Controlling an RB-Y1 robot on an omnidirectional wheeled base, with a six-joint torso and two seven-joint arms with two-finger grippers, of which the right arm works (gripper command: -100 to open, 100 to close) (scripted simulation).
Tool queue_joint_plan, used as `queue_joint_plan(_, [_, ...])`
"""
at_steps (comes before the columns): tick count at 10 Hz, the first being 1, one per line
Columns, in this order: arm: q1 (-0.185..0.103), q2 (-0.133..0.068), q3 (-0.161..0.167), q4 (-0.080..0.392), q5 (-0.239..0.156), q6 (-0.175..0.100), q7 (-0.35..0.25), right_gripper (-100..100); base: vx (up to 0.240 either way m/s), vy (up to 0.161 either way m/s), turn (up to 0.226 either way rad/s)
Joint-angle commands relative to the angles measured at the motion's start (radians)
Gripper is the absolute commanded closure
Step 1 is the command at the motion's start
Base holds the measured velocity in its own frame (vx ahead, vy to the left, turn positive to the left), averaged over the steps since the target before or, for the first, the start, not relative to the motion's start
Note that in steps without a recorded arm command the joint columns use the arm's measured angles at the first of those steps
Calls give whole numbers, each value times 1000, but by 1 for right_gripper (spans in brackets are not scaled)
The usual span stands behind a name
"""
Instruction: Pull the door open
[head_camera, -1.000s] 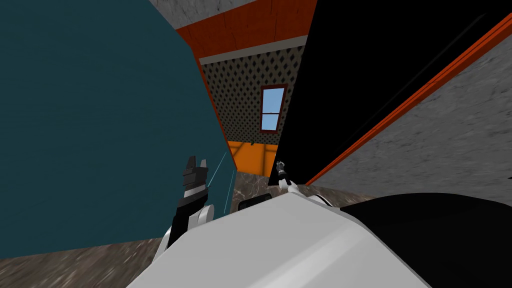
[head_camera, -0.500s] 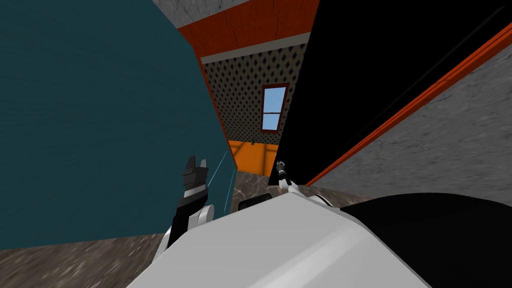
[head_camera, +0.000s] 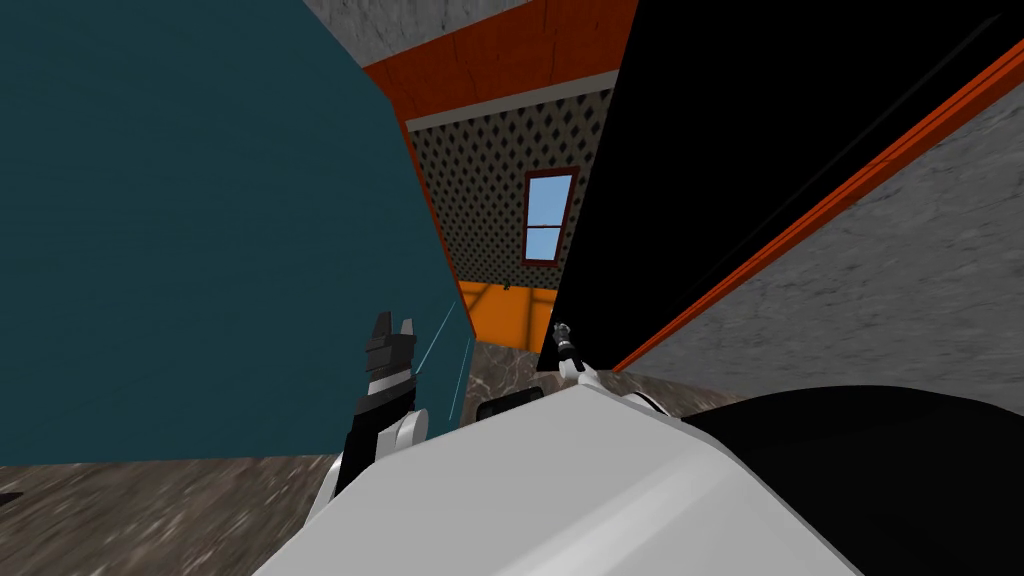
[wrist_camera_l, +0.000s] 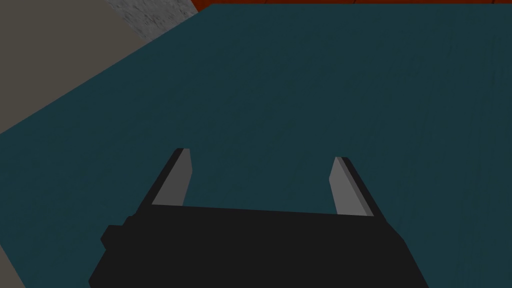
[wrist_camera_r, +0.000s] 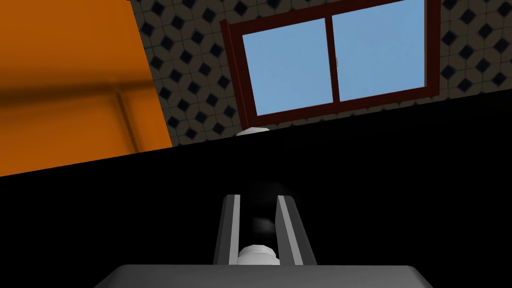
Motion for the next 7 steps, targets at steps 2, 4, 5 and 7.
queue_joint_plan(2, [6,-16,-16,20,-20,7,-31,100,-24,-14,52])
queue_joint_plan(4, [6,-24,-2,24,-41,-6,-100,100,-43,-16,80])
queue_joint_plan(5, [6,-24,-2,24,-41,-6,-114,100,-44,-15,44])
queue_joint_plan(7, [6,-28,5,27,-52,-12,-156,100,-33,-3,19])
